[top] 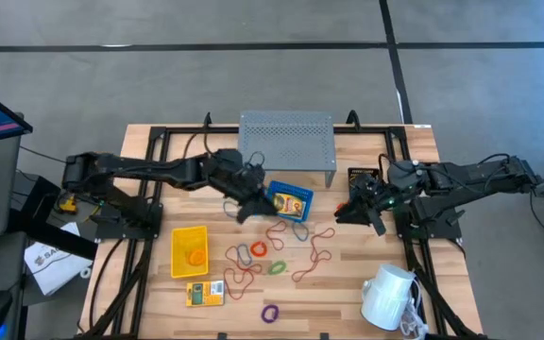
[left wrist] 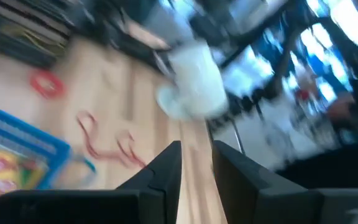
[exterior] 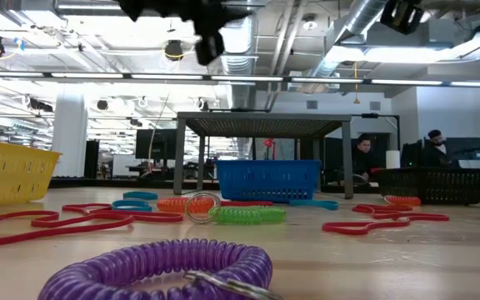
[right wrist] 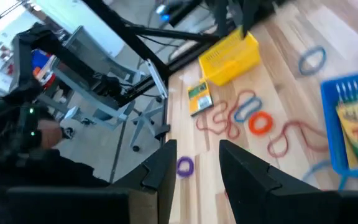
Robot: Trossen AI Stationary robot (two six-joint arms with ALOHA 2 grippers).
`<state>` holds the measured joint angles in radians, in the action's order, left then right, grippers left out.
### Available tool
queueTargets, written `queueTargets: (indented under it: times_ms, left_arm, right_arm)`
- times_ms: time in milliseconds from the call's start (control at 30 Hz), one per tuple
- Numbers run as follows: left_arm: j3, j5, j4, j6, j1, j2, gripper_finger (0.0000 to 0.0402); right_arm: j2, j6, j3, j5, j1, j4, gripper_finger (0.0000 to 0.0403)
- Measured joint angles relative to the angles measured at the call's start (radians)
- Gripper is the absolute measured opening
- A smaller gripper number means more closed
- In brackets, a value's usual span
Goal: Pick & Place Office Desk Supplies
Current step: Put the red rubber band into the black bin
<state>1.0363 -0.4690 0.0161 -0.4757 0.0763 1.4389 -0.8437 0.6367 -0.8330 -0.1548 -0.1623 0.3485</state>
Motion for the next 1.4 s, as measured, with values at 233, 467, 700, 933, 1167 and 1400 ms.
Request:
queueTargets:
  times_ms: [233,467,700,933,1167,1400]
  left_arm:
    - [-0.001,-0.036,-0.303,0.113,-0.064,-0.087,0.0086]
    - [-0.002,-0.034,-0.477,0.126,-0.072,-0.144,0.0085]
    - [-0.001,-0.028,-0.516,0.14,-0.072,-0.164,0.0085]
    - [-0.002,-0.028,-0.527,0.157,-0.071,-0.17,0.0085]
    - [-0.002,-0.029,-0.542,0.157,-0.071,-0.17,0.0085]
    - [-0.002,-0.029,-0.561,0.157,-0.071,-0.169,0.0085]
  right_arm:
    - [-0.066,-0.061,0.0,-0.002,-0.002,0.077,0.01]
    - [-0.2,-0.117,0.0,-0.004,-0.028,0.113,0.0073]
    - [-0.373,-0.197,-0.06,-0.004,-0.029,0.206,0.0066]
    - [-0.539,-0.229,-0.065,-0.027,-0.028,0.221,0.0066]
    - [-0.68,-0.229,-0.065,-0.027,-0.009,0.207,0.0081]
    - [-0.805,-0.192,-0.064,0.098,0.01,0.201,0.0107]
